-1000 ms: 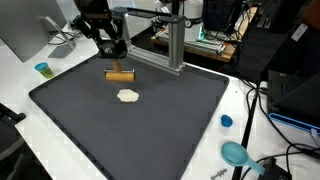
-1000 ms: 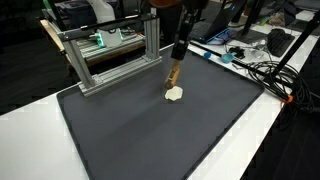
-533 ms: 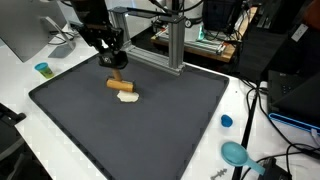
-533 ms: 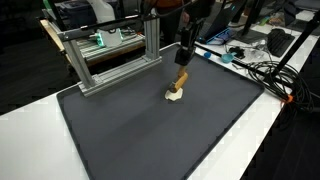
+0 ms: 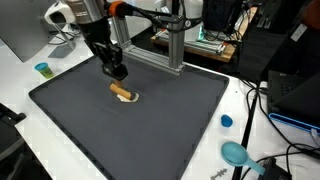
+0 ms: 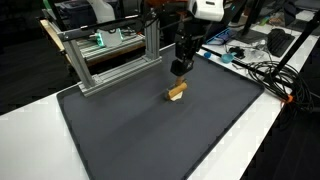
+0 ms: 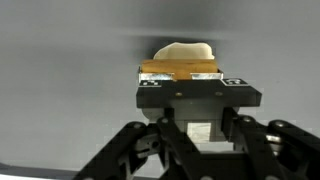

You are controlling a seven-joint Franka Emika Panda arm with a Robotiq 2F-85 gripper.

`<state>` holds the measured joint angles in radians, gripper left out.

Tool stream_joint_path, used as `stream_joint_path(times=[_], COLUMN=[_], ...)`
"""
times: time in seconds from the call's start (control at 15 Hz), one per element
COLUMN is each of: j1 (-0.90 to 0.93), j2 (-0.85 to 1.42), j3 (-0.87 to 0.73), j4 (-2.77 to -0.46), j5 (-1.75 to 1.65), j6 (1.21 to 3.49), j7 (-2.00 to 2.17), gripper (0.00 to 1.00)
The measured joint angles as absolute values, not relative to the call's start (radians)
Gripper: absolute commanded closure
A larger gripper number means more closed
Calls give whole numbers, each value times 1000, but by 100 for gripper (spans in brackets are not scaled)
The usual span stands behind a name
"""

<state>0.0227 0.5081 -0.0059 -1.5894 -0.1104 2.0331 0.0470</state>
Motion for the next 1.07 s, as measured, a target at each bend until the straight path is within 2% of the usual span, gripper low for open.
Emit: stream_joint_path(times=[0.33,1.07], j1=[27,25], j2=[542,658], j3=[-6,-6], j4=[-1561,-1401], j5=[-109,-103], j6=[2012,1718], j7=[58,53], gripper=[79,79])
